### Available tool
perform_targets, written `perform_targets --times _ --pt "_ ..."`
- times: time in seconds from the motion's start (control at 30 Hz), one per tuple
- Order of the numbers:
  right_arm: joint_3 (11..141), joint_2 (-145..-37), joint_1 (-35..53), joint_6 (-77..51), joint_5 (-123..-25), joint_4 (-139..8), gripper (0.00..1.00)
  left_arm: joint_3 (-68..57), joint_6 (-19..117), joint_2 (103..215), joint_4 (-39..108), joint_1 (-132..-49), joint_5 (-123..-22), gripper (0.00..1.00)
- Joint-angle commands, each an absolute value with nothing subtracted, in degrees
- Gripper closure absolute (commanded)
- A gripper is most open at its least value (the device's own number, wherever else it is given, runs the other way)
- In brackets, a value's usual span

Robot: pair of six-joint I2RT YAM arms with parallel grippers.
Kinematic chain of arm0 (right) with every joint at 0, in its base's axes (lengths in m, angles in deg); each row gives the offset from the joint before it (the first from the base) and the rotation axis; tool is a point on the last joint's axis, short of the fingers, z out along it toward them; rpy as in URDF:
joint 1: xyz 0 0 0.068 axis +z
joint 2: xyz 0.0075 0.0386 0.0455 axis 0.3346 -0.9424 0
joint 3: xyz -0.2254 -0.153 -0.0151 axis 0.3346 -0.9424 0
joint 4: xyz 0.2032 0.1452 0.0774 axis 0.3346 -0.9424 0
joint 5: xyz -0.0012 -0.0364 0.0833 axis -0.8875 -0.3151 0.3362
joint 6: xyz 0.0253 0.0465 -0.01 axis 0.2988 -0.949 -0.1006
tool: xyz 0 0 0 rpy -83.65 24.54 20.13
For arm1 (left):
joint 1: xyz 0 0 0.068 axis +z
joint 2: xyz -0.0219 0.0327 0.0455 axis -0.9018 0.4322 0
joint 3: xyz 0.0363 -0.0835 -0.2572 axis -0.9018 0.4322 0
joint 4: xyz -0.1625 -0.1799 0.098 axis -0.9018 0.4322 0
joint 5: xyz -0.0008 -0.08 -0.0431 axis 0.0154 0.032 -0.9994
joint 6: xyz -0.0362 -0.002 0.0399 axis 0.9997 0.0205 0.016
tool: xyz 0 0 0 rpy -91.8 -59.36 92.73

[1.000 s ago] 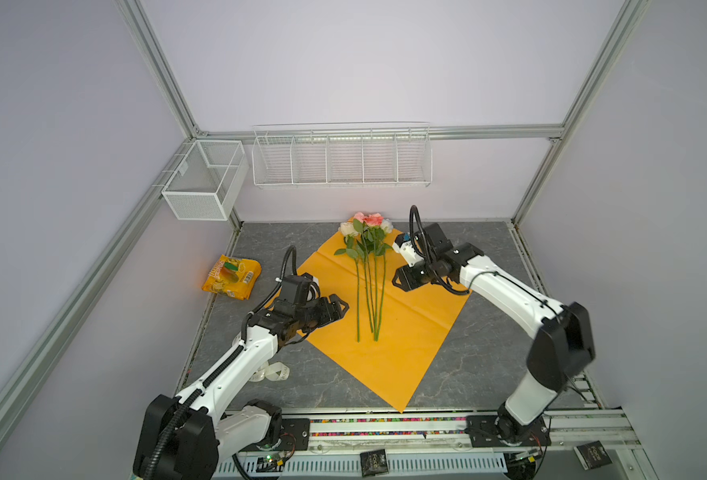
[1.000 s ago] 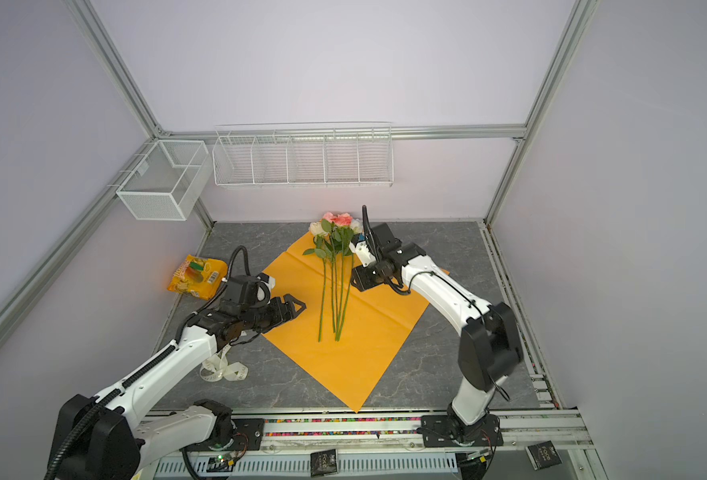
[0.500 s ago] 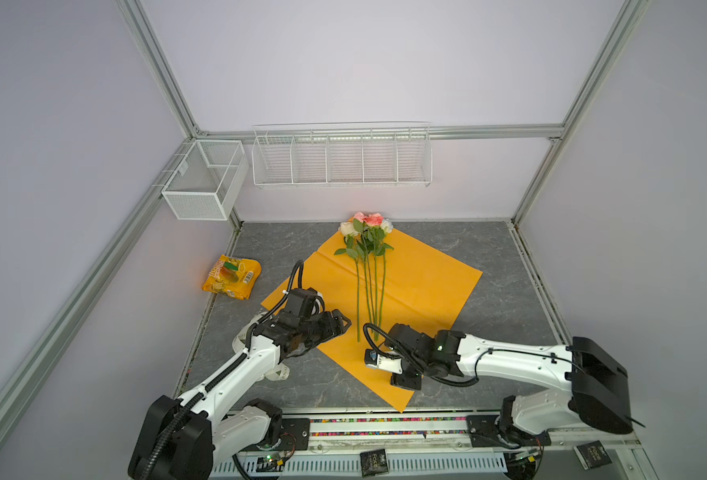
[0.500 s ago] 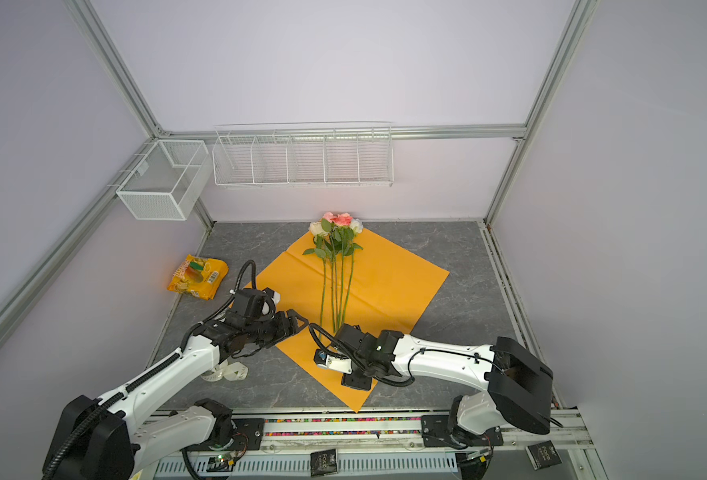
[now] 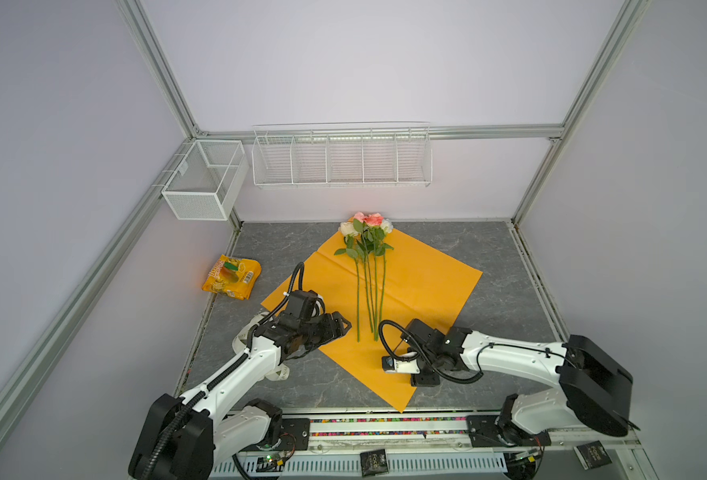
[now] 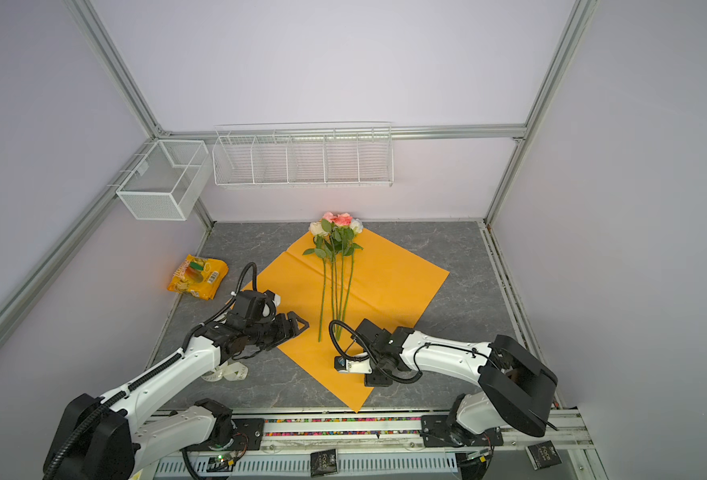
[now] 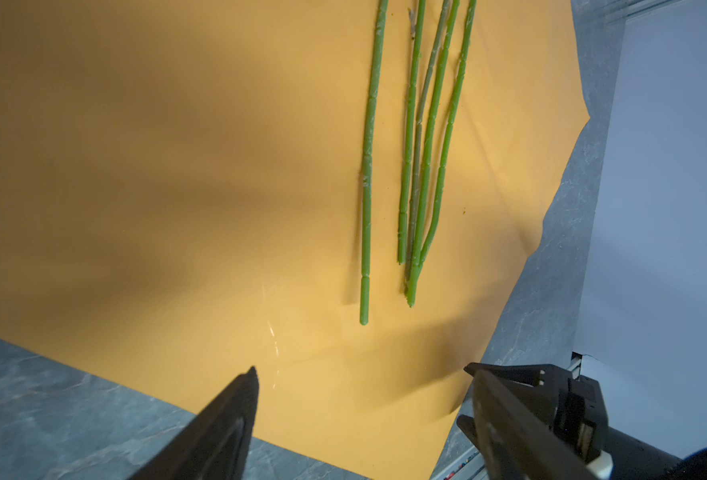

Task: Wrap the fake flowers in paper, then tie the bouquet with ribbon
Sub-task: 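Move the right gripper to the paper's near edge beside the left gripper, then pinch the paper's near corner with the right gripper and lift it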

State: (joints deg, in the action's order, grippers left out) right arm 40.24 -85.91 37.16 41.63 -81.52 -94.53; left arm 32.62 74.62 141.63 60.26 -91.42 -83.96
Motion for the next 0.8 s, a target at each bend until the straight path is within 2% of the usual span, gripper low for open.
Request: perform_targets --times 0.0,0.17,0.3,0.43,0.77 --pt "40.67 -88.91 37.02 45.22 -81.65 -90.39 0.42 32.75 73.91 144.19 58.28 -91.40 -82.05 0.18" --pt "41.35 -91.97 37.06 48.21 -80.74 -90.45 0.41 27.35 72.37 150.83 62.26 -89.09 -80.38 0.18" --pt "42.73 -95.77 36.87 49.55 -80.55 -92.25 0.42 27.56 72.29 154.91 59.33 -86.51 -83.37 0.20" --pt "45.11 -100.58 36.31 48.79 -81.22 -94.07 0.49 28.03 72.50 154.58 58.03 -86.43 -83.71 0.20" --pt "47.31 -98.70 34.51 48.38 -80.20 -93.75 0.72 29.12 72.23 147.78 61.70 -86.44 -84.11 0.19"
